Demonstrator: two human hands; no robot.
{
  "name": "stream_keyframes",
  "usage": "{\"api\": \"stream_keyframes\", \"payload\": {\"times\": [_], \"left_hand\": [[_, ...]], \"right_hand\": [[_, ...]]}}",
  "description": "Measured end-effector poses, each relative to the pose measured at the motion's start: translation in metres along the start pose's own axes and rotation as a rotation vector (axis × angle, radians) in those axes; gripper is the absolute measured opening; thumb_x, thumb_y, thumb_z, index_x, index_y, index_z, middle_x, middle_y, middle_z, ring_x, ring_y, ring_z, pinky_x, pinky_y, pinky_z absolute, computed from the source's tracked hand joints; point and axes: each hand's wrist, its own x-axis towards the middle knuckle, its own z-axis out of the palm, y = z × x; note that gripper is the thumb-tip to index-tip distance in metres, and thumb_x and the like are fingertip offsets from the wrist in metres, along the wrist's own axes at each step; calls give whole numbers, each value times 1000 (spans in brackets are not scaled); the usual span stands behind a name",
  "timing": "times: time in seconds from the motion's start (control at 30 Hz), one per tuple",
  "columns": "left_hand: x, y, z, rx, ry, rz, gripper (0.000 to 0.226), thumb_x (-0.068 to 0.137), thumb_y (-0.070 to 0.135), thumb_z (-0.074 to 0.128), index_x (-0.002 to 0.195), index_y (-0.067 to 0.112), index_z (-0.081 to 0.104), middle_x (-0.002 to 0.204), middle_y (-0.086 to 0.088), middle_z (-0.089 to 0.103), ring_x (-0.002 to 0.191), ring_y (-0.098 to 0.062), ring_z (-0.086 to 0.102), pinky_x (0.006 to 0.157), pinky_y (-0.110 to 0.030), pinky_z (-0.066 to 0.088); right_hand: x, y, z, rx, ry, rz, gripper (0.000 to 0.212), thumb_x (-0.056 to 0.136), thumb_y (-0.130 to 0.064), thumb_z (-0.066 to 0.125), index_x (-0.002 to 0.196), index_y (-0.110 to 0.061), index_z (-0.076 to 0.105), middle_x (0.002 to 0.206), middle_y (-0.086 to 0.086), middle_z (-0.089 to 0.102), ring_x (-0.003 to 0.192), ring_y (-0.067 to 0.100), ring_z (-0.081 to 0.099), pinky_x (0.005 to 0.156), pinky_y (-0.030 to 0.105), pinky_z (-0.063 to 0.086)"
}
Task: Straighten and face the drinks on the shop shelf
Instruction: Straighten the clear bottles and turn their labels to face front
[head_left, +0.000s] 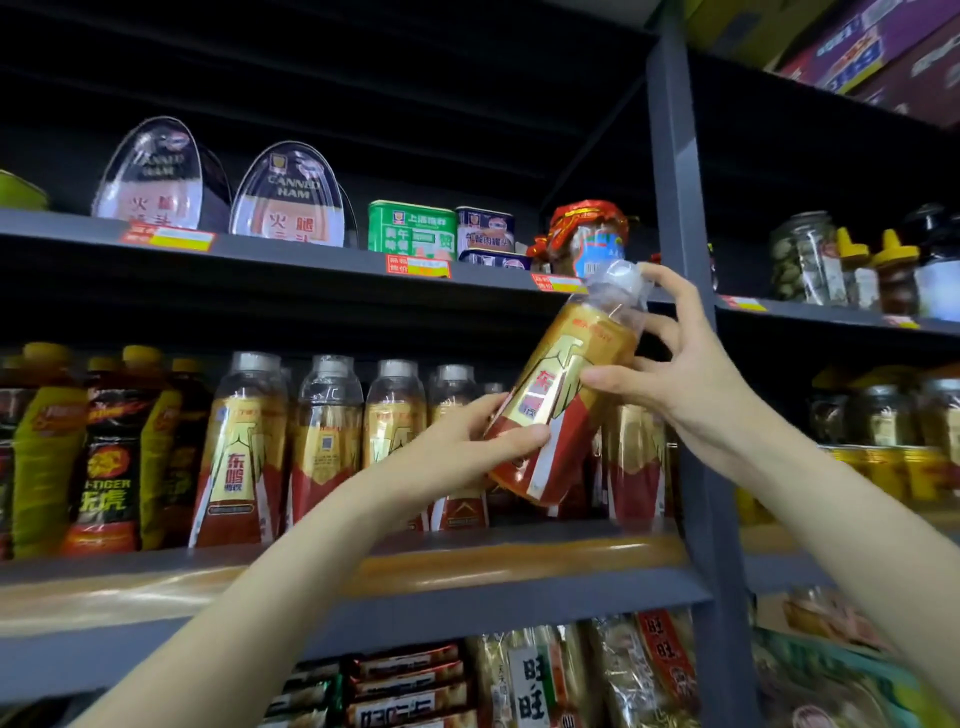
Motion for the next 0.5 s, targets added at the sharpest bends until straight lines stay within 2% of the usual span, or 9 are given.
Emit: {"api": "stream_keyframes", "payload": {"times": [0.1,0.2,0.27,0.33,0.4,0.5], "left_hand": [[-8,6,0,-311,-11,-114,51,70,39,66,117,23,55,107,0,70,98,-15,67,82,-32,56],[-16,12,-2,-438,5,-208,49,64,42,66,107,19,62,97,-2,69,91,-14,64,70,-26,55],[-22,19,-8,-456,-19,-282,50,59,44,67,102,18,63,92,-3,69,85,-14,64,63,-25,55],[-28,25,-14,-406,-68,-344,56,59,48,67,105,17,63,100,-7,68,91,-21,65,66,-30,57],[-35,25,-17,-380,-104,-370,57,63,48,66,111,17,61,108,-10,66,95,-27,65,73,-36,57],[-46,21,-18,-518,-106,-350,55,71,36,65,122,15,56,119,-15,63,97,-31,66,78,-45,56]], "right_hand": [[2,-11,4,59,-45,80,95,57,-16,79,132,-48,31,125,1,53,97,17,69,74,35,59],[2,-19,11,-16,-86,216,107,60,-27,78,143,-47,15,114,7,62,90,19,71,70,34,59],[-2,-24,15,-69,-94,261,104,67,-32,77,145,-47,10,111,9,63,82,22,72,63,34,59],[-6,-27,17,-47,-74,294,98,71,-30,77,144,-43,14,112,11,62,78,23,73,59,33,58],[-9,-26,19,13,-62,344,96,65,-30,78,143,-38,22,115,14,61,76,26,73,59,34,59],[-13,-20,19,148,-85,452,94,60,-29,77,142,-33,29,125,17,57,80,30,72,61,36,59]]}}
